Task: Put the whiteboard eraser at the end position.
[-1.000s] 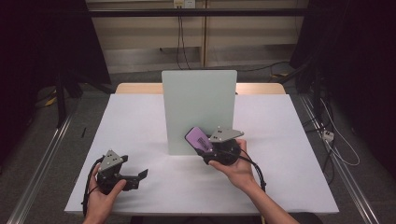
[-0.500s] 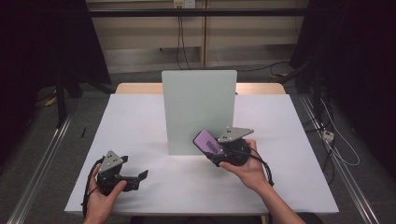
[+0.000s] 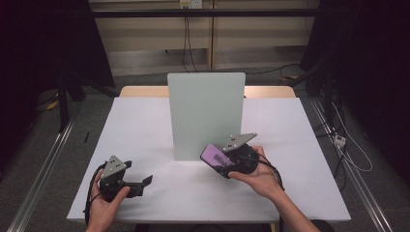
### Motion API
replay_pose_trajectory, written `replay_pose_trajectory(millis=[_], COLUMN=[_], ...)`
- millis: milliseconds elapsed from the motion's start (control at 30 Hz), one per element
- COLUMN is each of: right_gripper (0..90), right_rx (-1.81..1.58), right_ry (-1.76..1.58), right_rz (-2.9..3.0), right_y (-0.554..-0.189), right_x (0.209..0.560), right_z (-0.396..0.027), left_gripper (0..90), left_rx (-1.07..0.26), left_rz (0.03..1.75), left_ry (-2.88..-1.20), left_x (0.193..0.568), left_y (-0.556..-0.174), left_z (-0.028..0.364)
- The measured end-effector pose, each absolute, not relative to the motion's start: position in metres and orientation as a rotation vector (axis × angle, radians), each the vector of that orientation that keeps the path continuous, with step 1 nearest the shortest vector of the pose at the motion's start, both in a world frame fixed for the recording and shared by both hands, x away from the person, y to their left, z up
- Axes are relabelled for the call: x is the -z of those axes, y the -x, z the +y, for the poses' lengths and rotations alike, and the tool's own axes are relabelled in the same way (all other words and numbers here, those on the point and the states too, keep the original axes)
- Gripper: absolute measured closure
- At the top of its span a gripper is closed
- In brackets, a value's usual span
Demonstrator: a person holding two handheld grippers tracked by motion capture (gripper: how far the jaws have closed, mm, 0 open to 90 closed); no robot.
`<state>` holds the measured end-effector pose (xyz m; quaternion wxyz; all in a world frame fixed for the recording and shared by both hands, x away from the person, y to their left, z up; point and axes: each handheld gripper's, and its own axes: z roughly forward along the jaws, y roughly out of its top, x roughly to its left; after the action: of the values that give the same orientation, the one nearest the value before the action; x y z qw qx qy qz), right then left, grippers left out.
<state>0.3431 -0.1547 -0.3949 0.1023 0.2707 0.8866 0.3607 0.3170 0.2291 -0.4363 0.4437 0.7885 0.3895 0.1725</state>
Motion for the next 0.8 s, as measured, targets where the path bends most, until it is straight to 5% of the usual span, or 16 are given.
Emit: replay_pose_trajectory(millis=[800], right_gripper=[41.5], right_rx=[-0.869], right_ry=[-0.621], right_rz=[2.892], right_y=[-0.335], right_x=[0.418], right_z=[-0.119], left_gripper=[5.4], left_rx=[-0.413], left_rz=[0.984], left_ry=[-1.966], left_x=[0.438], left_y=[-0.322], left_z=[0.227])
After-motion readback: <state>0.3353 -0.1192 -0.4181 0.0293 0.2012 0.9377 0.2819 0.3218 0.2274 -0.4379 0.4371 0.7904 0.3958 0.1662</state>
